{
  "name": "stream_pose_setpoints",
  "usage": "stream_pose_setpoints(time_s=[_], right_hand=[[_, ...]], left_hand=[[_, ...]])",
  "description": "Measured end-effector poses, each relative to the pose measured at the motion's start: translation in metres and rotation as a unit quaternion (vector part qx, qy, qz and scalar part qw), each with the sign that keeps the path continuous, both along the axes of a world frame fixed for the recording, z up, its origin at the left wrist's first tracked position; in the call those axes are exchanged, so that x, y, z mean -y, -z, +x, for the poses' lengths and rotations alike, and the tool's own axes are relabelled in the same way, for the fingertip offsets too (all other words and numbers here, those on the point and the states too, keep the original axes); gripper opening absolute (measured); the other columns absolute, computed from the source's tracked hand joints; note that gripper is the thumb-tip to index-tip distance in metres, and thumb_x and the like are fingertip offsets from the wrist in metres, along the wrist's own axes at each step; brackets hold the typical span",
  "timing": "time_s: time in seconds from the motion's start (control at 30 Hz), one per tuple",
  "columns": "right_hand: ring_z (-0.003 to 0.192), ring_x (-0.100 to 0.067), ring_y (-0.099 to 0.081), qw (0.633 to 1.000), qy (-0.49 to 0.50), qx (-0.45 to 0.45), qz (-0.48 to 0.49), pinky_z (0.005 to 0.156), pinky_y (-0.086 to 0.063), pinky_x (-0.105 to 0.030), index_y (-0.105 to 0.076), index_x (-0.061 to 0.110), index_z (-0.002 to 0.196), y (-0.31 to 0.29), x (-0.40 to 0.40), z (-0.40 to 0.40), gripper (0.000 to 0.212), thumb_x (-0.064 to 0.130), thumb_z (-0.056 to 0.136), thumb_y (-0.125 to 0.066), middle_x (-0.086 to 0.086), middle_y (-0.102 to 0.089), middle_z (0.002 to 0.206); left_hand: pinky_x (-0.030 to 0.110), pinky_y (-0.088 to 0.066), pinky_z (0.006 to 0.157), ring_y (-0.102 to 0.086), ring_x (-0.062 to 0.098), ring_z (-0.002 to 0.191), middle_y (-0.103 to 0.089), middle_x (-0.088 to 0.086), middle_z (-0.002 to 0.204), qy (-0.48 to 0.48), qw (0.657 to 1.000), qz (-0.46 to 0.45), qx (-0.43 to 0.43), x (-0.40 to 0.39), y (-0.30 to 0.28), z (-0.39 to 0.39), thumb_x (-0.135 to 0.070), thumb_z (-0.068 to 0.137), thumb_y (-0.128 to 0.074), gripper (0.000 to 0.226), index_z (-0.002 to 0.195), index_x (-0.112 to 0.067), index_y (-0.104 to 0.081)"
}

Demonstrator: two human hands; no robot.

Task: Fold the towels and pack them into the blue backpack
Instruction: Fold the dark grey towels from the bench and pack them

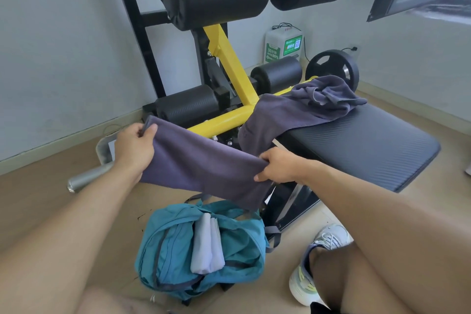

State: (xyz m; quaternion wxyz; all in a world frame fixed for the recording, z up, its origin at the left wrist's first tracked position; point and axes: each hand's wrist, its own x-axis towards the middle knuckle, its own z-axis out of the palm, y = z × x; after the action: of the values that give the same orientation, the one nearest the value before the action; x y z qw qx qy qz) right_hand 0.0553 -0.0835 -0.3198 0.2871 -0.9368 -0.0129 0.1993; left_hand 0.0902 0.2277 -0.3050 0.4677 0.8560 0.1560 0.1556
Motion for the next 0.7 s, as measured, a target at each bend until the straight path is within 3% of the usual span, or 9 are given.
stream_pose_setpoints(time_s=[0.1,0.27,0.37,0.5,0.63,0.7], right_hand=[[0.088,-0.020,-0.067,0.994,0.019,0.102,0.039,0.076,-0.057,-0.035,-0.068,0.016,0.103,-0.009,-0.007,-0.002,0.023,0.027,0.086,-0.079,0.001,-0.069,0.093],[0.110,-0.016,-0.064,0.969,0.024,0.229,0.090,0.092,-0.055,-0.035,-0.059,0.031,0.134,-0.024,-0.026,-0.009,0.038,0.027,0.096,-0.067,0.005,-0.069,0.120],[0.110,-0.019,-0.066,0.958,0.054,0.263,0.102,0.093,-0.057,-0.038,-0.061,0.034,0.137,-0.028,-0.040,-0.014,0.039,0.030,0.097,-0.062,0.003,-0.073,0.119],[0.088,-0.026,-0.069,0.953,0.093,0.266,0.113,0.075,-0.060,-0.046,-0.070,0.032,0.120,-0.035,-0.052,-0.020,0.030,0.026,0.093,-0.057,0.001,-0.073,0.090],[0.089,-0.032,-0.068,0.960,0.092,0.260,0.043,0.074,-0.060,-0.050,-0.061,0.024,0.135,-0.037,-0.060,-0.026,0.040,0.017,0.098,-0.049,-0.006,-0.072,0.104],[0.094,-0.032,-0.068,0.960,0.086,0.265,0.015,0.076,-0.059,-0.048,-0.055,0.026,0.142,-0.037,-0.066,-0.028,0.043,0.019,0.100,-0.047,-0.006,-0.072,0.114]], left_hand=[[0.034,-0.040,0.079,-0.059,0.030,0.096,-0.069,0.007,0.097,0.001,0.997,0.056,-0.048,0.000,0.008,-0.001,-0.033,0.101,-0.057,0.025,0.101,-0.010,-0.068],[0.036,-0.044,0.077,-0.061,0.032,0.095,-0.067,0.005,0.090,0.072,0.989,0.124,-0.037,0.026,0.000,-0.005,-0.029,0.099,-0.061,0.014,0.104,-0.017,-0.066],[0.034,-0.046,0.077,-0.064,0.029,0.097,-0.074,0.004,0.098,0.115,0.982,0.148,-0.033,0.047,-0.006,-0.013,-0.032,0.099,-0.059,0.017,0.113,-0.026,-0.068],[0.034,-0.048,0.078,-0.067,0.026,0.098,-0.076,0.002,0.104,0.162,0.973,0.166,-0.005,0.070,-0.010,-0.025,-0.034,0.101,-0.056,0.028,0.127,-0.029,-0.065],[0.034,-0.047,0.078,-0.060,0.024,0.081,-0.075,0.009,0.102,0.215,0.960,0.178,0.030,0.086,-0.008,-0.033,-0.029,0.103,-0.053,0.043,0.146,-0.034,-0.052],[0.037,-0.052,0.084,-0.064,0.026,0.084,-0.075,0.011,0.102,0.231,0.955,0.182,0.035,0.092,-0.006,-0.036,-0.028,0.104,-0.052,0.047,0.151,-0.034,-0.047]])
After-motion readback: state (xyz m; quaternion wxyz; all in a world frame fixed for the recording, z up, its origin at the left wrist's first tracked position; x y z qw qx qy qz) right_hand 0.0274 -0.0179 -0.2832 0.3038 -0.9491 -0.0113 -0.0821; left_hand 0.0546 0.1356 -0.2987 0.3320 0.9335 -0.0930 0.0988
